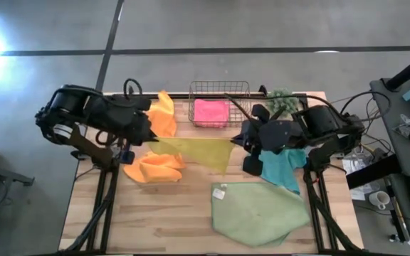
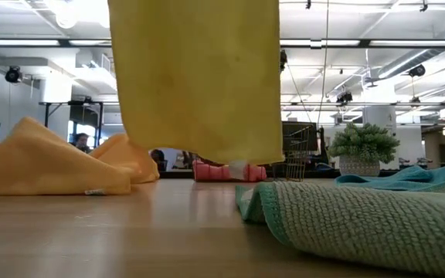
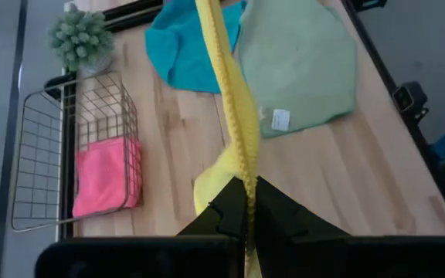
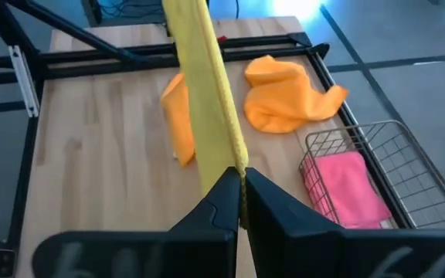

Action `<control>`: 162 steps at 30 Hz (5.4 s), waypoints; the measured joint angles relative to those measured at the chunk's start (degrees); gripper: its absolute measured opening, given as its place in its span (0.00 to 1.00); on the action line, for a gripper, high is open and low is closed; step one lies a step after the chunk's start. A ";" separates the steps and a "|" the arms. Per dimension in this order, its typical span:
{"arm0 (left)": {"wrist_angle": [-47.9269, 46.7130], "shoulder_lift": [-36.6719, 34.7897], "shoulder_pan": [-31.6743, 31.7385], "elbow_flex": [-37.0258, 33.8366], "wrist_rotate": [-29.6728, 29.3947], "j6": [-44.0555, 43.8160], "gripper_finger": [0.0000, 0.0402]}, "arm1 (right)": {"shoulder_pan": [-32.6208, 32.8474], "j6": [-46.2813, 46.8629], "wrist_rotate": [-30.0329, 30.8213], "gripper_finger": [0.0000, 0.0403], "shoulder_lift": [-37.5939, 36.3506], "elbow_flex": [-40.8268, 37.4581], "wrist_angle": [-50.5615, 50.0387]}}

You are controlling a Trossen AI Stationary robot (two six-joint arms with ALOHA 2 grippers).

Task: Fold microfiber towels
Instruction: Fold the yellow microfiber cloth

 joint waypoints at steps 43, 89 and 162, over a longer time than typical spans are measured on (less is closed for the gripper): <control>5.92 5.13 3.91 1.19 -9.62 9.51 0.00 | 3.68 -10.82 16.79 0.02 -4.02 -0.04 -1.07; 2.42 8.91 0.21 6.18 -25.10 11.33 0.00 | 8.57 8.59 20.53 0.02 -5.78 -0.04 -11.85; 24.75 7.73 -19.14 -42.32 7.93 -20.94 0.00 | 27.22 45.75 6.28 0.02 19.62 -11.93 -11.63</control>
